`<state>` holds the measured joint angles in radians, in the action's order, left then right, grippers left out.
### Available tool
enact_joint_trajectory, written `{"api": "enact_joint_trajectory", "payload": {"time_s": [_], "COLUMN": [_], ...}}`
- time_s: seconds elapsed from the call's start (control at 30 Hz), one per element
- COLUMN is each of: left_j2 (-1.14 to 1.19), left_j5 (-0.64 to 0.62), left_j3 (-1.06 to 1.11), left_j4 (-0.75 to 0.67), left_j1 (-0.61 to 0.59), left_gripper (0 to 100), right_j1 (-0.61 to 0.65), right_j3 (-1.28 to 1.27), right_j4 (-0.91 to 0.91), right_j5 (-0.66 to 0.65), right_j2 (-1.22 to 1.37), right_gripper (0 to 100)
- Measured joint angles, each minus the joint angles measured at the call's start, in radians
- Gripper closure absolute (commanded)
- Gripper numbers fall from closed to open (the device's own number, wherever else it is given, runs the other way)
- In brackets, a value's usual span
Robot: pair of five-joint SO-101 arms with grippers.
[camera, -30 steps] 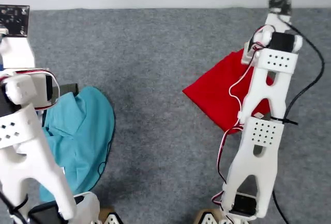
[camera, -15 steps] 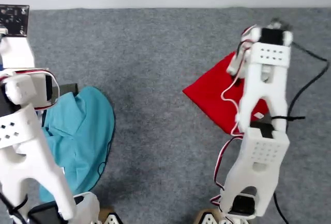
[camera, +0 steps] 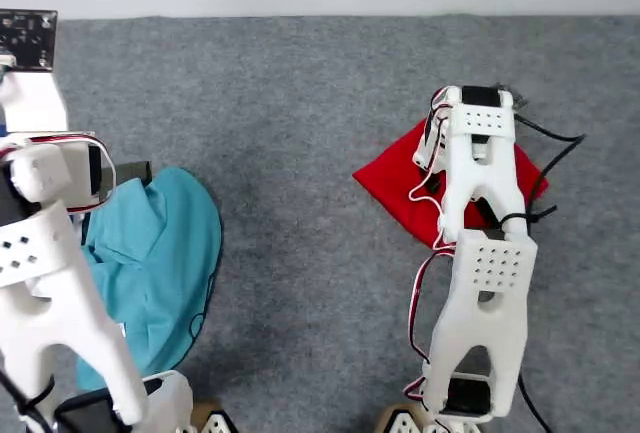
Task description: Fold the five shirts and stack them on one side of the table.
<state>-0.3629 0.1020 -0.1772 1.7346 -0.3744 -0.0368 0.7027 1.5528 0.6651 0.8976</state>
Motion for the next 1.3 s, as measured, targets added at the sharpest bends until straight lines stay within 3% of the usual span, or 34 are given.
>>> {"api": "enact_joint_trajectory", "payload": {"time_s": [0.13, 0.37, 0.47, 0.7, 0.9, 1.3], "left_j2": [0.000, 0.000, 0.000, 0.000, 0.000, 0.000], "left_j5": [0.000, 0.000, 0.000, 0.000, 0.000, 0.000], "left_j3": [0.000, 0.000, 0.000, 0.000, 0.000, 0.000], "left_j4": [0.000, 0.000, 0.000, 0.000, 0.000, 0.000], "left_j1": [0.000, 0.000, 0.000, 0.000, 0.000, 0.000], "left_gripper": [100, 100, 100, 100, 100, 100], "right_j1": [-0.003, -0.020, -0.035, -0.081, -0.135, -0.525], "right_j3": [0.018, 0.052, 0.052, 0.081, 0.106, 0.104], "right_j4": [0.008, 0.051, 0.061, 0.123, 0.198, 0.187], "right_j5": [0.000, 0.000, -0.006, -0.143, -0.425, -1.119], "right_j2": [0.023, 0.046, 0.046, 0.048, 0.025, -0.054], "right_gripper": [58.9, 90.7, 99.1, 99.0, 99.0, 99.0]}}
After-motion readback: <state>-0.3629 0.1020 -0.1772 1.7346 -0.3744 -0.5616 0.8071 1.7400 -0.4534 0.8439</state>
